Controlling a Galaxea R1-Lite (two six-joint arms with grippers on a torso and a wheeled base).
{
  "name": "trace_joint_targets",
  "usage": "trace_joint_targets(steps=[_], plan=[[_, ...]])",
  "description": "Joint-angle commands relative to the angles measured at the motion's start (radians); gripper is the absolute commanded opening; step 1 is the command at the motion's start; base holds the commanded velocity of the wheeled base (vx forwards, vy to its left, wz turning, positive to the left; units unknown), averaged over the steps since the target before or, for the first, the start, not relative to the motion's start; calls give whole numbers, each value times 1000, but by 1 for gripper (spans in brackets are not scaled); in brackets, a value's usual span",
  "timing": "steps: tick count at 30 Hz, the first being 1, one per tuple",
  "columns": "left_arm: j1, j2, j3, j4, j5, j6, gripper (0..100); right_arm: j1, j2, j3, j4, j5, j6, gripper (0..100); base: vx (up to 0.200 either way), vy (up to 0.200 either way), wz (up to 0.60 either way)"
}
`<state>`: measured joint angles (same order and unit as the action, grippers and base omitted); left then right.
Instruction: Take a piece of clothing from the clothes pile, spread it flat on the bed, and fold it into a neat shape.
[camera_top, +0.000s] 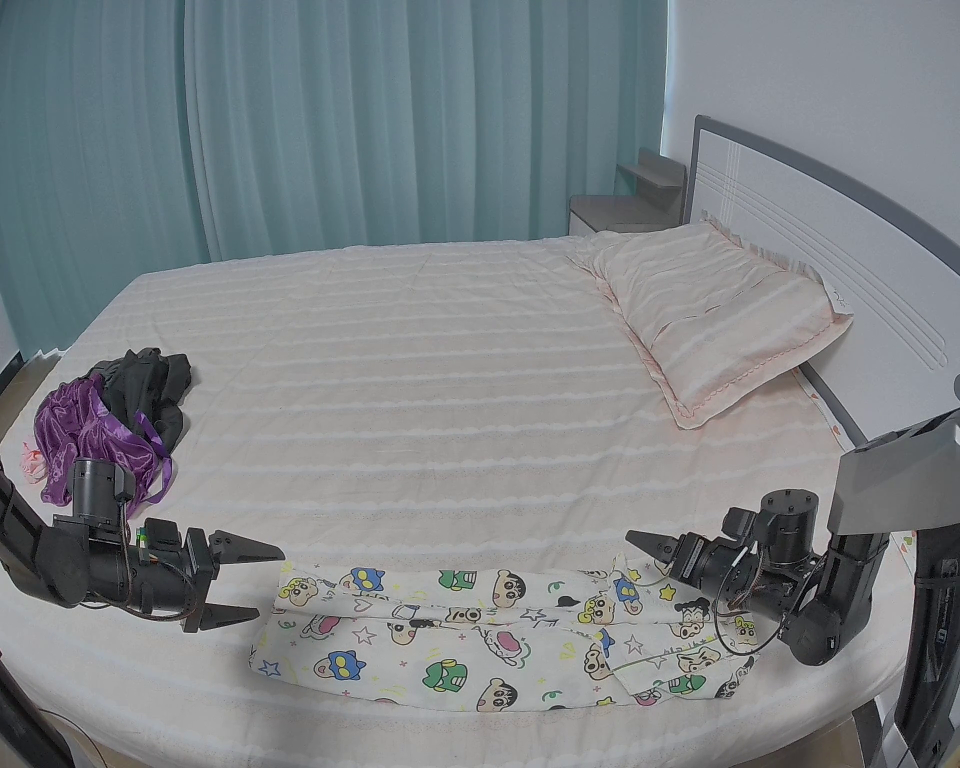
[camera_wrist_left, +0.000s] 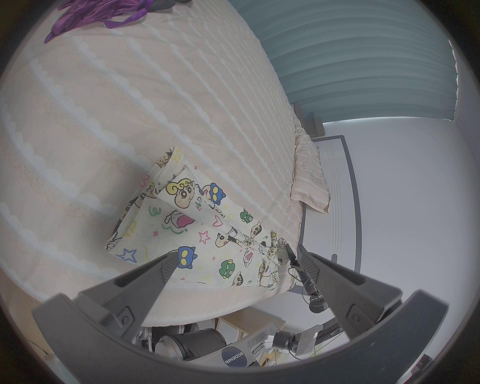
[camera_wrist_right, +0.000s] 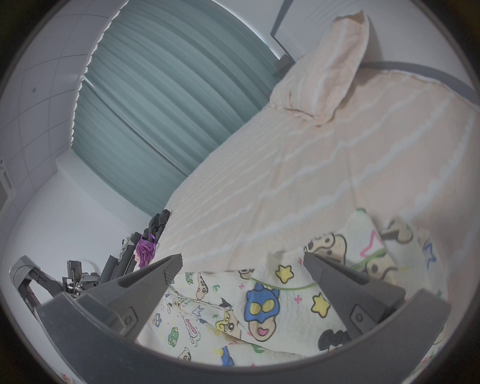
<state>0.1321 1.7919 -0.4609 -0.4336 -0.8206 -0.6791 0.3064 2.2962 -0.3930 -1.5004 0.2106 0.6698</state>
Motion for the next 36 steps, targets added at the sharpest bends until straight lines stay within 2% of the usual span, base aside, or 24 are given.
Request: trace_joint_targets(steps=[1, 10, 18, 27, 30, 36], plan=[[1, 3, 1, 0, -2, 0, 100, -32, 91, 0, -9, -4, 13, 100, 0, 0, 0], [0, 1, 2, 1, 0, 0, 100, -89, 129, 16, -29, -8, 79, 100, 0, 0, 0], [0, 0, 7, 0, 0, 0, 100, -105, 151, 16, -32, -10, 85, 100, 0, 0, 0], [-19, -26, 25, 0, 0, 3, 100, -118, -75, 123, -66, -13, 86, 100, 0, 0, 0], [-40, -43, 44, 0, 0, 3, 100, -122, -144, 190, -66, -48, 91, 100, 0, 0, 0], [-52, -59, 62, 1, 1, 1, 100, -119, -144, 241, -66, -59, 174, 100, -33, 0, 0]])
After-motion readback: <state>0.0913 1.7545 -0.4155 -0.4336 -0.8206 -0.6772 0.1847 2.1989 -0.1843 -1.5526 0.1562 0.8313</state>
